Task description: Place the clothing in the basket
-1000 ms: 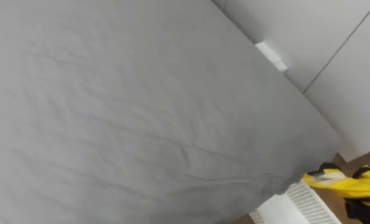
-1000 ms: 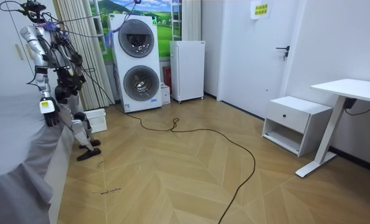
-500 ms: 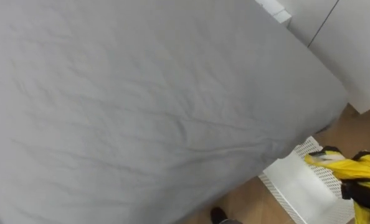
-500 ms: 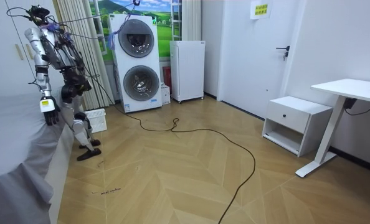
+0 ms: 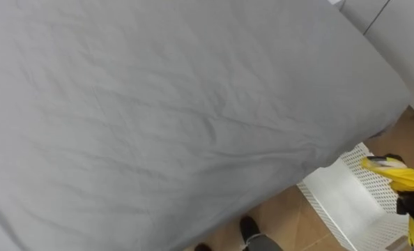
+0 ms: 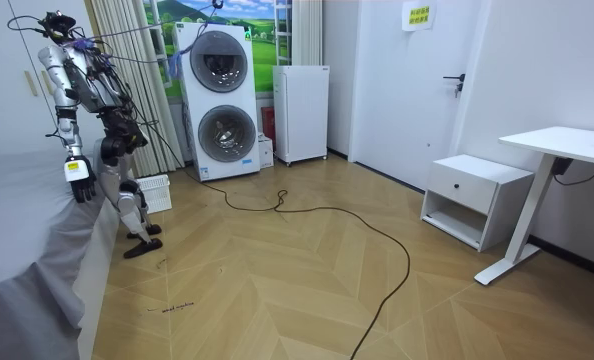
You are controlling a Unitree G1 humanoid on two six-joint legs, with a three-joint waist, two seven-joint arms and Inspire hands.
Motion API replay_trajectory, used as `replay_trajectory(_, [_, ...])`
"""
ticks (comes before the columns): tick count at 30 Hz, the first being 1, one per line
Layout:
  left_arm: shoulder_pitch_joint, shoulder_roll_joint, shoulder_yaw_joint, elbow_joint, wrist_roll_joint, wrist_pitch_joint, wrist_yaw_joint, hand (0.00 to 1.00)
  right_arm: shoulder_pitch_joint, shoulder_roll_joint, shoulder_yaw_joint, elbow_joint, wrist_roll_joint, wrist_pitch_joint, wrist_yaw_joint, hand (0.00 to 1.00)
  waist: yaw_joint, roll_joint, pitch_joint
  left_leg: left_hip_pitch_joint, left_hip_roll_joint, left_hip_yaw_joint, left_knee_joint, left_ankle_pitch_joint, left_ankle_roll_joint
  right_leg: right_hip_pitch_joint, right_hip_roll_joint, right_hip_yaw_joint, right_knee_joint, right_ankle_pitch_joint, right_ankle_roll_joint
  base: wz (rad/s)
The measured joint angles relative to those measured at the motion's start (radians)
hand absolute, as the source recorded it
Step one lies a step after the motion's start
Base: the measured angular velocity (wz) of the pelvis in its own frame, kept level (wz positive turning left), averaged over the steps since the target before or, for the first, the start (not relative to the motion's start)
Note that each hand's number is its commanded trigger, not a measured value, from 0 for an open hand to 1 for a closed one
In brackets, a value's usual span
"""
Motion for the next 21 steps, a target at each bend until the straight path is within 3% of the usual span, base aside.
replay_trajectory(6, [-0.016,0.0,0.0,0.005,0.001,-0.003,0.0,0.0,-0.03,-0.033,-0.002,0.073,0.014,-0.008,-0.015,0.0,0.025,0.001,0.0012,-0.006,0.0,0.001,0.002,0.0,0.0,-0.003,-0.004,-0.007,0.0,-0.009,-0.002,0.05])
replay_trajectory(21, [-0.02,0.009,0.0,0.006,0.001,-0.007,-0.002,0.0,-0.019,-0.044,-0.031,0.109,0.041,-0.04,-0.042,0.0,0.039,0.004,0.0032,0.015,0.007,-0.001,0.001,0.001,0.0,0.041,-0.006,-0.037,-0.033,-0.011,-0.004,0.04])
